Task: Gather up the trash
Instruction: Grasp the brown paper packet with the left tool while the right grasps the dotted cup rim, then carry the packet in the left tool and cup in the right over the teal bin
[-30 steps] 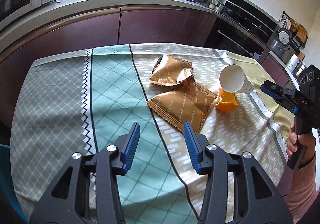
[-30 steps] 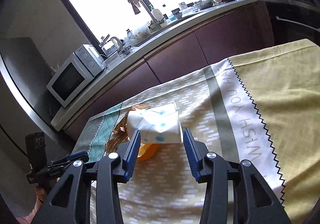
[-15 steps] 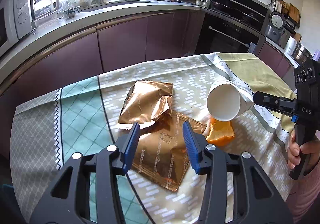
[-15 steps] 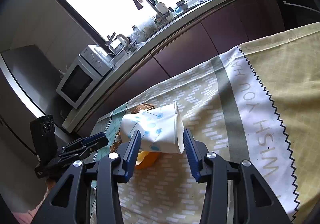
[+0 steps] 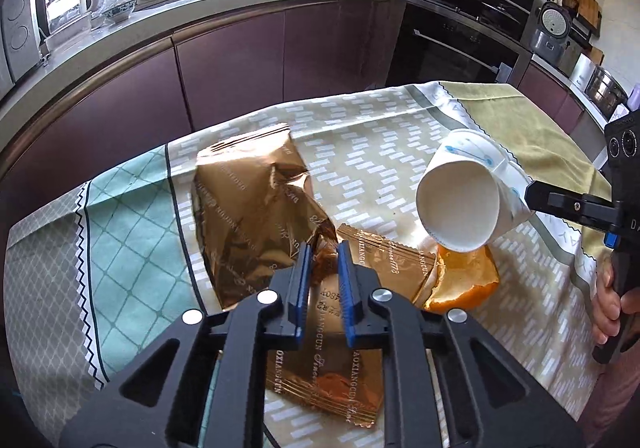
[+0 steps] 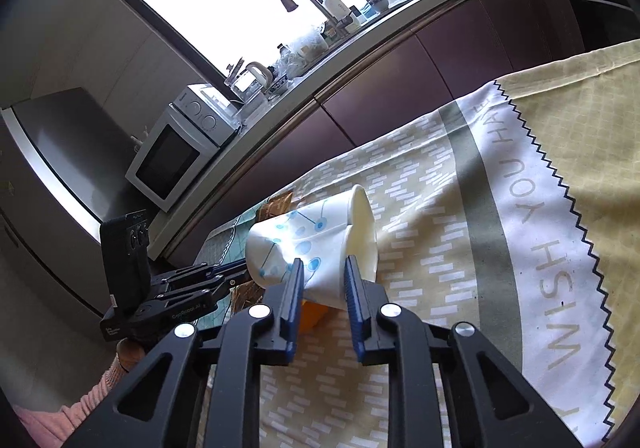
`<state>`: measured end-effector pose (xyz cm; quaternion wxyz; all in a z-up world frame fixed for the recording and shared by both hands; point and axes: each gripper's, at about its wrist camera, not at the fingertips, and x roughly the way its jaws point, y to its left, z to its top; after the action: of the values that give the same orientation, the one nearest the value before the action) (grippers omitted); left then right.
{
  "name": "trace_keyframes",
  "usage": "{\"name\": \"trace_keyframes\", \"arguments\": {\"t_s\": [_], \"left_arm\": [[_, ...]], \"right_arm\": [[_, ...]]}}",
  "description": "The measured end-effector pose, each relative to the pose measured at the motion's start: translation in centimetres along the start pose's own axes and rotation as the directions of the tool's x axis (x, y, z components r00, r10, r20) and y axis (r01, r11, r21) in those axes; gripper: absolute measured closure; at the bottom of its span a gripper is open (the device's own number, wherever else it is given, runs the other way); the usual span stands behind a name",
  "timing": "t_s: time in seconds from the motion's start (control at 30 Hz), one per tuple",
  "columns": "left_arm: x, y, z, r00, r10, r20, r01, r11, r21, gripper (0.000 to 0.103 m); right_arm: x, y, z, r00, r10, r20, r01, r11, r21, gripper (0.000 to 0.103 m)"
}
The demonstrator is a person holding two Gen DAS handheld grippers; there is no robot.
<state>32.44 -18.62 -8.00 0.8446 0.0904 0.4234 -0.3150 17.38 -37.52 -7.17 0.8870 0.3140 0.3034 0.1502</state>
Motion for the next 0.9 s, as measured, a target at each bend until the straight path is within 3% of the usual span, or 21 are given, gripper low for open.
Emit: {"name": "trace_keyframes", "arguments": {"t_s": [0.33,0.63,0.9], "left_arm": [[-1.6,0.6,-0.3,0.999,-0.009,0.035,0.010,0.999,-0.034,0.099],[-6.6,2.3,-1.7,0.994,-0.021,0.110,0.029,0.997,-0.078,0.102],[-11.4,4.3,-5.0,0.988,-0.036,0.153,0.055,0.991,-0.122,0.102]], "right_arm": [[-0.7,1.5,-0.5,0.999,0.031,0.013,-0.031,0.999,-0.038,0.095],[-1.4,3.6,-0.5,0.998,0.055,0.038,-0.052,0.996,-0.068,0.100],[-1.9,5.7,-1.0,0.995,0.085,0.046,-0.080,0.992,-0.093,0.100]]}}
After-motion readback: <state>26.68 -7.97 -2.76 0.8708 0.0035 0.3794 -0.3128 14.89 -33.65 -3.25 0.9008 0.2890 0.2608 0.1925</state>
